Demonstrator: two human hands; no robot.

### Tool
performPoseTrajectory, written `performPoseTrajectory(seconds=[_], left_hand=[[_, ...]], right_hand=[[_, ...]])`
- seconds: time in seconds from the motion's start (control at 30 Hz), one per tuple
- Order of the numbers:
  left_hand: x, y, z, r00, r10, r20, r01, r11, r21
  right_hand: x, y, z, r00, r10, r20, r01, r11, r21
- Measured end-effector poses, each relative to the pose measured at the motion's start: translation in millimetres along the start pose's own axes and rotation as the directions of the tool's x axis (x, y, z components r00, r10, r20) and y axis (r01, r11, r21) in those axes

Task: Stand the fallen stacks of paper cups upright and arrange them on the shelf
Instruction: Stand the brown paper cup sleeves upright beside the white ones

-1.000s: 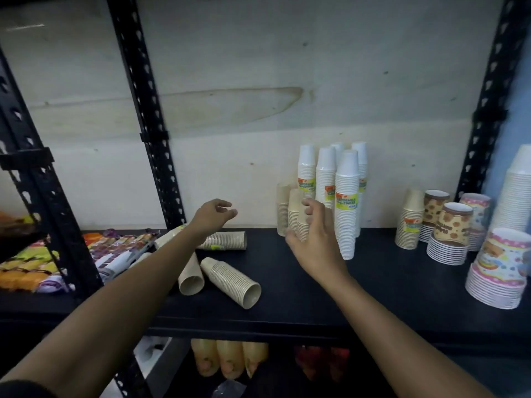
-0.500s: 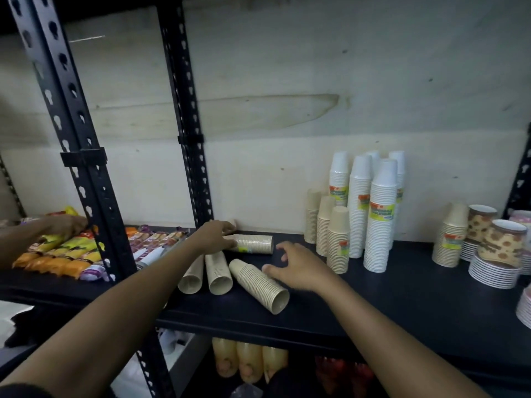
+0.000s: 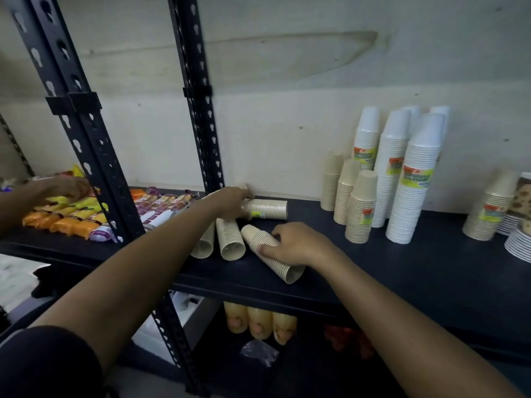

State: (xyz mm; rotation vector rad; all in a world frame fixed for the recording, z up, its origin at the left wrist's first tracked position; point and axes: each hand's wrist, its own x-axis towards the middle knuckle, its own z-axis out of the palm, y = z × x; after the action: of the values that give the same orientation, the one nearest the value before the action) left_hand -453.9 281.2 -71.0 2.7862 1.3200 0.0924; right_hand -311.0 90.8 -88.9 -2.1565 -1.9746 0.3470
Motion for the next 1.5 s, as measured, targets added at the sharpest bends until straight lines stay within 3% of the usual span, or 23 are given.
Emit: performPoseTrajectory(seconds=[0.3,0.43,0.6,0.77,0.9,1.03,1.23,1.5], left_hand=[[5,-2,8,0.997,0.009,-0.078,-0.009,1.000,-0.001],[3,0,4,0.996,0.009,-0.093,-0.015,0.998,-0.062],[-4,22,-15,0.979,0.063,-0.192,-0.107,0.968,-0.227],[-13,65,-42,0.930,0.103,-0.353,-0.238,0.900,-0.364],[-21,96,-51,0.887,0.107,-0.449,-0.345,0.800,-0.490],[-23,121,-47,0.891,0.113,-0.440,-0.369,0.746,-0.555],[-14,150,-31,0.901,0.120,-0.416,-0.374,0.699,-0.610],[-5,172,-8,0.915,0.119,-0.384,-0.364,0.650,-0.667]], right_hand=[[-2,-8,-1,1.000,0.021,0.011,-0.021,1.000,0.011],[-14,4,-8,0.999,0.049,-0.020,-0.045,0.987,0.152],[-54,48,-16,0.977,0.126,-0.171,-0.039,0.898,0.439],[-96,86,-31,0.883,0.242,-0.401,0.058,0.793,0.607],[-116,112,-45,0.782,0.314,-0.538,0.117,0.774,0.622],[-123,134,-44,0.699,0.338,-0.630,0.129,0.807,0.576],[-116,159,-38,0.669,0.386,-0.635,0.103,0.798,0.594],[-106,168,-23,0.685,0.425,-0.592,0.085,0.761,0.644]])
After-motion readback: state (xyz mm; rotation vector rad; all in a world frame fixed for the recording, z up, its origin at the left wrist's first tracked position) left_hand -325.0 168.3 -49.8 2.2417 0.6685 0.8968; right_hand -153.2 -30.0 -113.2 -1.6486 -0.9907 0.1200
